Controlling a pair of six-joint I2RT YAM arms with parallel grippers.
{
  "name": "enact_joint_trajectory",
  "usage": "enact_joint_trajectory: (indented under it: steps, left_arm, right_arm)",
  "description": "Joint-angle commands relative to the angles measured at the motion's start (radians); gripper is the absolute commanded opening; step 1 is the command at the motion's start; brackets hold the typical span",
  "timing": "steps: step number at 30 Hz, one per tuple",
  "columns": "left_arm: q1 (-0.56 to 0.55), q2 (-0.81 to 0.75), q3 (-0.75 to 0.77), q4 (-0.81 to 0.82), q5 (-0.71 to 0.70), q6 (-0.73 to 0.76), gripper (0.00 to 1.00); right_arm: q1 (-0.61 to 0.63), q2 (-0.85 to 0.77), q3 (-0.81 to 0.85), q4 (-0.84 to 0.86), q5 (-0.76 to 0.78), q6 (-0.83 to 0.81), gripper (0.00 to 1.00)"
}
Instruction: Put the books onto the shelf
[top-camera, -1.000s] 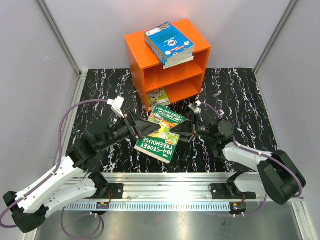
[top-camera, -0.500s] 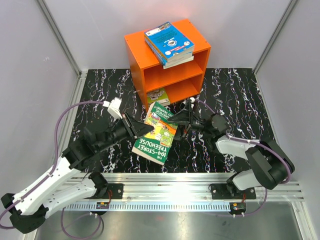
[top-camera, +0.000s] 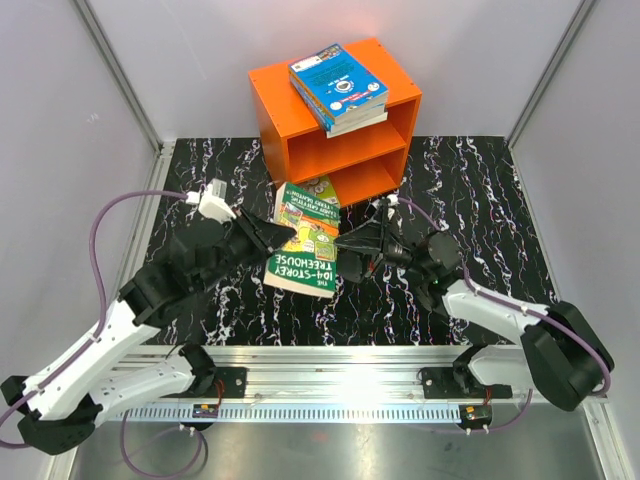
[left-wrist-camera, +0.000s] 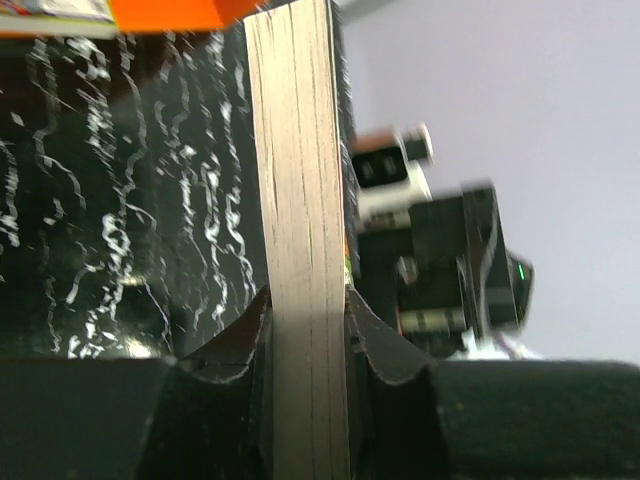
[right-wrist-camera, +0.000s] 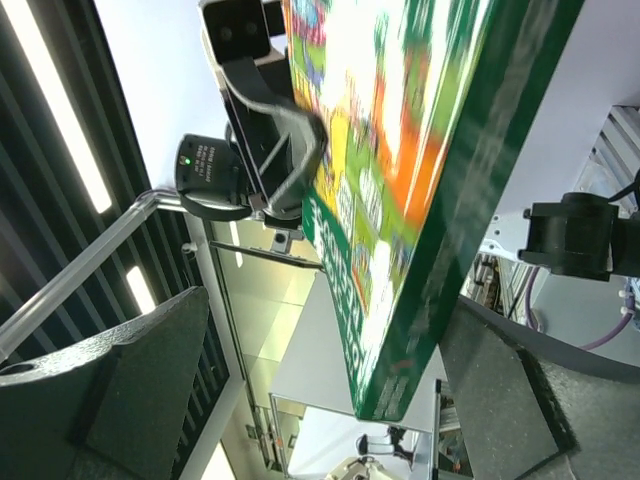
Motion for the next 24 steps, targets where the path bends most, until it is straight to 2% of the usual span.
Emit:
enact_joint_trajectory:
  steps: [1,5,10,16,17,21,22,24]
  left_arm:
    - [0.009,0.093,0.119,-0.046,-0.197,0.009,0.00]
    - [0.007,0.133,0.134,-0.039,-0.224,-0.017,0.00]
    - [0.006,0.185,0.163,-0.068,-0.243,-0.038,0.00]
    - [0.004,0.202,0.180,-0.140,-0.316,-0.080,0.00]
    - [0.001,0.202,0.185,-0.154,-0.339,-0.087,0.00]
    - [-0.005,0.222,0.217,-0.253,-0.384,-0.118,0.00]
    - [-0.005,0.222,0.219,-0.252,-0.382,-0.112,0.00]
    - [-0.008,0.216,0.211,-0.242,-0.384,-0.112,0.00]
  right_arm:
    - [0.027,-0.083,-0.023,0.002,0.062,-0.014,1.00]
    - [0.033,-0.091,0.019,0.025,0.086,0.015,1.00]
    - [0.044,-0.112,0.109,-0.085,0.084,-0.028,1.00]
    - [0.046,-0.138,0.100,-0.118,0.116,-0.039,0.97]
    - [0.046,-0.140,0.097,-0.121,0.119,-0.039,0.95]
    - [0.046,-0.135,0.105,-0.129,0.103,-0.049,0.76]
    - [0.046,-0.134,0.106,-0.132,0.098,-0.052,0.70]
    - [0.046,-0.129,0.111,-0.147,0.092,-0.066,0.63]
